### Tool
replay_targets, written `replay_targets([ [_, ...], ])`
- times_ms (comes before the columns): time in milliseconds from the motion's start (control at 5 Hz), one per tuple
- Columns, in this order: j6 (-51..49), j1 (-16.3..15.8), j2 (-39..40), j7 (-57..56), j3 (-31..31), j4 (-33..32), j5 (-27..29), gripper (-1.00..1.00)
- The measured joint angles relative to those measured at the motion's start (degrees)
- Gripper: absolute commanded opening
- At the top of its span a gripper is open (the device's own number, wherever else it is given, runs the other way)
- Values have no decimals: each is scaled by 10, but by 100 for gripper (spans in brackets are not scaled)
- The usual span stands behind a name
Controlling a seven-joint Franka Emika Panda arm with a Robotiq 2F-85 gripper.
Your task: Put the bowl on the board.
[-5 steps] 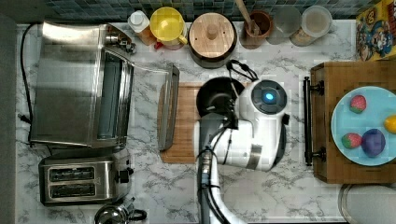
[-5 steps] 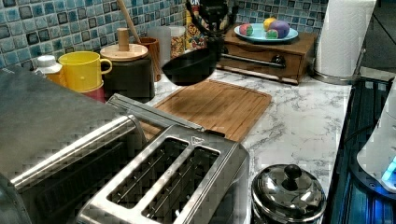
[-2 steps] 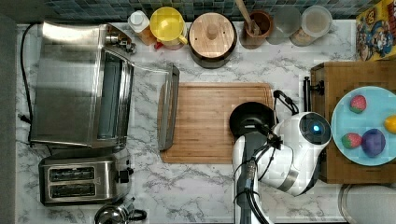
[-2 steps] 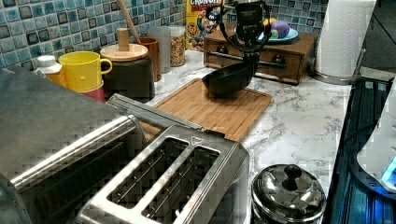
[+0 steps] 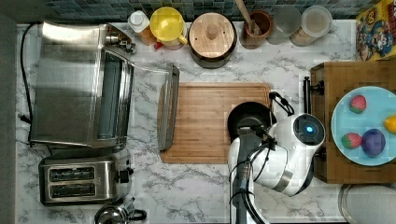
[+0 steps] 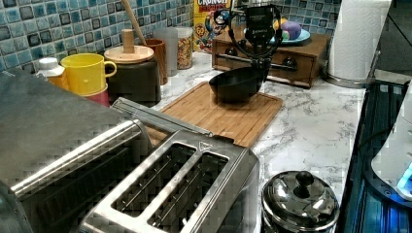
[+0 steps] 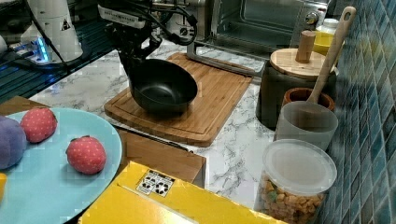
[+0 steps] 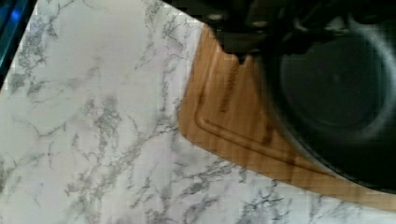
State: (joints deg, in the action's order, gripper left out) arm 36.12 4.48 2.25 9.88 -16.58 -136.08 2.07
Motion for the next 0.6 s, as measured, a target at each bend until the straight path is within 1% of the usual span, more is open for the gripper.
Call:
replay_targets([
  [400, -1, -1, 3, 0, 25, 7, 0, 0],
  [600, -16, -4, 12, 0, 27, 19, 0, 0],
])
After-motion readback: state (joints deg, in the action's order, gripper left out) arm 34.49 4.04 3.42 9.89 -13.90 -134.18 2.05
